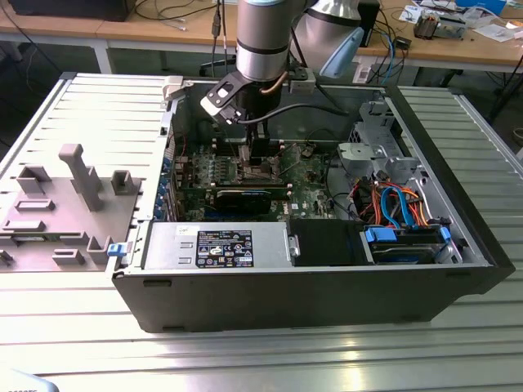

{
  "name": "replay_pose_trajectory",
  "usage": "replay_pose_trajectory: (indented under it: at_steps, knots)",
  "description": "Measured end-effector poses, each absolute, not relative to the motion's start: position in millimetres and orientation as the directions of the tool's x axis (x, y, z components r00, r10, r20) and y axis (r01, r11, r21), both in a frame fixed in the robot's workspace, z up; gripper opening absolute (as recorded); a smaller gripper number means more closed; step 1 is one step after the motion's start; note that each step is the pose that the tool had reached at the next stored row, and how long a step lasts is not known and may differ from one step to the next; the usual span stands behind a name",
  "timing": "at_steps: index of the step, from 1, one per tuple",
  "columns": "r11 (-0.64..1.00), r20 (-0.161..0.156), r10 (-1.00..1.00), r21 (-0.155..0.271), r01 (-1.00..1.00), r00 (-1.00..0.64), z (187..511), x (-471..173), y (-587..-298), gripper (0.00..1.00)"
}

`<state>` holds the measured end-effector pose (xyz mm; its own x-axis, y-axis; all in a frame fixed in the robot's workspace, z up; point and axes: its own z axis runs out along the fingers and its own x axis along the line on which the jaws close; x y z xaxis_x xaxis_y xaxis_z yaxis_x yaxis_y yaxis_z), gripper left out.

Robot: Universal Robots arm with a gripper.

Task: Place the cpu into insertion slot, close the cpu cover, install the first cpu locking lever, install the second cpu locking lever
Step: 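Place the cpu into insertion slot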

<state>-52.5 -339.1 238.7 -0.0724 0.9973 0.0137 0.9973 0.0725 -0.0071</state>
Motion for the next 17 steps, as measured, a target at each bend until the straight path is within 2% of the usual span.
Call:
replay_pose_trajectory:
  at_steps: [17]
  knots:
    - [0.073, 0.014, 0.997, -0.007, 0.997, -0.072, 234.9, -52.5, -339.1, 0.55]
